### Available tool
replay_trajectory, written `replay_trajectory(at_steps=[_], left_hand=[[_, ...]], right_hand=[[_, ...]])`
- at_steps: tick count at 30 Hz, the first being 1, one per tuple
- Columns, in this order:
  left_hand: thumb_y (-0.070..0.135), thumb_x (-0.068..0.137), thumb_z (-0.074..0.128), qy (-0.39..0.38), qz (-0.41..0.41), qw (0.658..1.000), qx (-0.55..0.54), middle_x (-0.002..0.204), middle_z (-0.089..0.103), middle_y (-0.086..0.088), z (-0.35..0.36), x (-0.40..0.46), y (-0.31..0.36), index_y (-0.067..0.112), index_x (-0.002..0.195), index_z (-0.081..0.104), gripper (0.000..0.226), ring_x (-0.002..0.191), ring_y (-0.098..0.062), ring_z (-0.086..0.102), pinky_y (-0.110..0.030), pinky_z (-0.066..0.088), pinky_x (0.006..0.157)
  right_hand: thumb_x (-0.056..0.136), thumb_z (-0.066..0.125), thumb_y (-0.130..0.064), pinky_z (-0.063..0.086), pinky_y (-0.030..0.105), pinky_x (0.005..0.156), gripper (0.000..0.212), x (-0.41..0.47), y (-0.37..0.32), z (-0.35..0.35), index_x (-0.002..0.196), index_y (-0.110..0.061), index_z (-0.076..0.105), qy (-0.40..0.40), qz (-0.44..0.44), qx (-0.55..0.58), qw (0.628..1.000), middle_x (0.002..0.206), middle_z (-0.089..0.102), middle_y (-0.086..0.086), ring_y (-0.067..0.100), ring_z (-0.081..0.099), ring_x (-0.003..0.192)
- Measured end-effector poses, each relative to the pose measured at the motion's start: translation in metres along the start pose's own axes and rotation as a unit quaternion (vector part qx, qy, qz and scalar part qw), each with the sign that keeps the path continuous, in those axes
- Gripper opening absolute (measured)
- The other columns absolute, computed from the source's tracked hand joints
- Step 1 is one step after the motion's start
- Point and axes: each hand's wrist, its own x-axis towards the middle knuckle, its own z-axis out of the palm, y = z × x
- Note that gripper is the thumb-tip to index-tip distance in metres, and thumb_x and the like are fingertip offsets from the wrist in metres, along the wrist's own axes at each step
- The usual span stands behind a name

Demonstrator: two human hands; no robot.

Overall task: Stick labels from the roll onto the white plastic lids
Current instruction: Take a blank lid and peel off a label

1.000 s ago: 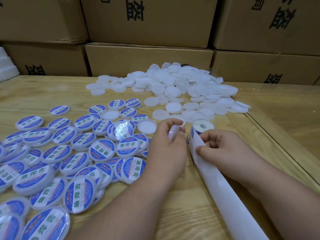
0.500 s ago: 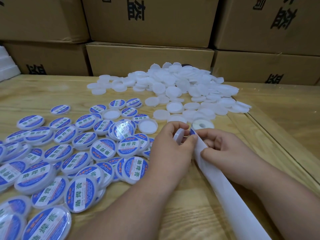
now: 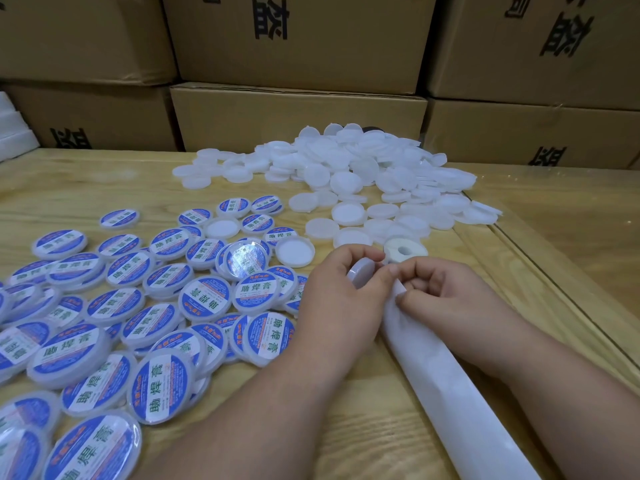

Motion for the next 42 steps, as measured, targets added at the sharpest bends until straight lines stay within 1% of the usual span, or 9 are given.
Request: replay_trajectory(at_steps=[5, 11, 14, 17, 19, 28, 34, 37, 42], left_hand=[[0.027, 0.091, 0.071, 0.026, -0.009, 0.999, -0.03, 0.085, 0.071, 0.022, 0.0, 0.001, -0.001, 0.032, 0.089, 0.069, 0.006, 0.072, 0.006, 0.064, -0.012, 0.047, 0.059], [0.019, 0.092, 0.066, 0.097, -0.032, 0.988, -0.115, 0.075, 0.073, 0.014, -0.003, 0.004, 0.002, 0.029, 0.09, 0.067, 0.01, 0.076, -0.021, 0.071, -0.027, 0.052, 0.055], [0.026, 0.086, 0.072, 0.085, -0.035, 0.988, -0.126, 0.074, 0.074, 0.014, -0.004, 0.003, 0.003, 0.031, 0.089, 0.068, 0.007, 0.076, -0.019, 0.071, -0.022, 0.051, 0.055], [0.038, 0.075, 0.083, 0.036, -0.025, 0.995, -0.085, 0.077, 0.074, 0.016, -0.001, 0.0, 0.003, 0.033, 0.09, 0.066, 0.023, 0.068, 0.0, 0.067, -0.014, 0.051, 0.058], [0.032, 0.077, 0.085, 0.025, -0.02, 0.997, -0.066, 0.081, 0.075, 0.014, 0.001, -0.001, 0.003, 0.033, 0.091, 0.065, 0.025, 0.068, 0.002, 0.065, -0.013, 0.051, 0.06], [0.017, 0.084, 0.068, 0.106, -0.026, 0.991, -0.081, 0.061, 0.062, 0.02, -0.001, 0.002, 0.0, 0.031, 0.087, 0.067, 0.014, 0.045, -0.003, 0.047, -0.014, 0.039, 0.043], [0.026, 0.07, 0.06, 0.156, -0.062, 0.973, -0.16, 0.07, 0.068, 0.019, -0.007, 0.005, 0.005, 0.034, 0.081, 0.068, 0.016, 0.058, -0.009, 0.056, -0.026, 0.051, 0.054], [0.028, 0.065, 0.058, 0.16, -0.064, 0.971, -0.164, 0.072, 0.068, 0.018, -0.008, 0.005, 0.006, 0.034, 0.08, 0.069, 0.02, 0.063, -0.012, 0.058, -0.028, 0.051, 0.059], [0.028, 0.067, 0.06, 0.131, -0.058, 0.978, -0.15, 0.066, 0.064, 0.018, -0.007, 0.002, 0.009, 0.031, 0.082, 0.069, 0.018, 0.054, -0.013, 0.05, -0.021, 0.044, 0.045]], right_hand=[[0.072, 0.053, -0.018, 0.031, 0.041, 0.066, 0.029, 0.001, -0.001, 0.0, 0.093, -0.021, 0.073, 0.007, 0.019, 0.024, 1.0, 0.074, 0.047, 0.011, 0.025, 0.04, 0.07], [0.073, 0.052, -0.019, 0.032, 0.043, 0.067, 0.032, 0.003, 0.0, -0.004, 0.097, -0.028, 0.072, 0.016, 0.023, 0.035, 0.999, 0.078, 0.049, 0.015, 0.029, 0.041, 0.07], [0.074, 0.053, -0.019, 0.033, 0.042, 0.066, 0.033, 0.002, -0.002, -0.004, 0.099, -0.03, 0.073, 0.014, 0.019, 0.035, 0.999, 0.075, 0.048, 0.014, 0.028, 0.041, 0.069], [0.071, 0.052, -0.018, 0.03, 0.041, 0.065, 0.036, 0.0, -0.004, -0.002, 0.098, -0.031, 0.073, 0.024, 0.008, 0.04, 0.999, 0.072, 0.041, 0.011, 0.027, 0.036, 0.068], [0.073, 0.053, -0.017, 0.029, 0.041, 0.066, 0.034, 0.0, -0.004, -0.001, 0.096, -0.031, 0.072, 0.027, 0.002, 0.043, 0.999, 0.071, 0.04, 0.011, 0.027, 0.034, 0.069], [0.068, 0.05, -0.015, 0.034, 0.042, 0.066, 0.038, 0.001, -0.006, -0.003, 0.094, -0.034, 0.07, 0.023, 0.016, 0.051, 0.998, 0.076, 0.047, 0.013, 0.03, 0.04, 0.068], [0.066, 0.047, -0.014, 0.033, 0.042, 0.064, 0.052, 0.0, -0.007, -0.008, 0.107, -0.039, 0.066, 0.03, 0.029, 0.058, 0.997, 0.075, 0.047, 0.022, 0.029, 0.041, 0.067], [0.08, 0.054, -0.011, 0.034, 0.035, 0.056, 0.044, 0.0, -0.003, -0.007, 0.11, -0.042, 0.063, 0.055, -0.001, 0.033, 0.998, 0.068, 0.045, 0.013, 0.022, 0.039, 0.056], [0.091, 0.063, 0.0, 0.041, 0.016, 0.055, 0.039, -0.001, -0.005, 0.0, 0.104, -0.036, 0.066, 0.144, -0.145, -0.023, 0.979, 0.067, 0.049, -0.009, 0.013, 0.044, 0.056]])
